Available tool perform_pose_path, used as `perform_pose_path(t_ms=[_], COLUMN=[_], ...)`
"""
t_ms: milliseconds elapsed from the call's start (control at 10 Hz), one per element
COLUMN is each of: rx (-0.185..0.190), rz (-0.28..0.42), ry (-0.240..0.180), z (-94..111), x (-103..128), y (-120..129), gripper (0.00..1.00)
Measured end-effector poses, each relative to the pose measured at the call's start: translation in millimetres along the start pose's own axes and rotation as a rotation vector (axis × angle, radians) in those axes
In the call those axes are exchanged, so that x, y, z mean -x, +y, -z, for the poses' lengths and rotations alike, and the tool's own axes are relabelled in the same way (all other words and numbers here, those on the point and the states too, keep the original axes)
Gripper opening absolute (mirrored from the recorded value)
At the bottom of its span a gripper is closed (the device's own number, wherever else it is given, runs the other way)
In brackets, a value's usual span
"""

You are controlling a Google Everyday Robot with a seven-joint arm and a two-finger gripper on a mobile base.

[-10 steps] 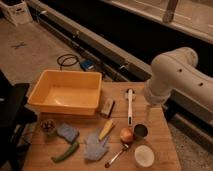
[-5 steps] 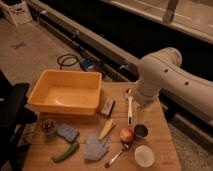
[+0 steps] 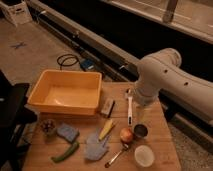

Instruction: Place banana in paper cup

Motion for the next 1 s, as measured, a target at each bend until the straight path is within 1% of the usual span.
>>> perform_pose_path(t_ms=[200,300,400,600,700,1000], rx=[0.003,0.008,0.02,0.036,0.05,0.084], rz=[0.038,0.064,0.094,0.124,0.144,0.177], ry=[-0.009,-0.016,-0.036,-0.074,-0.106,-0.164], z=[-12,-22,-38,-60,-71,-98], x=[25,43,60,71,78,89], y=[-9,-15,-20,-24,-25,-29], gripper=[0.78,0.78,0.78,0.78,0.78,0.78])
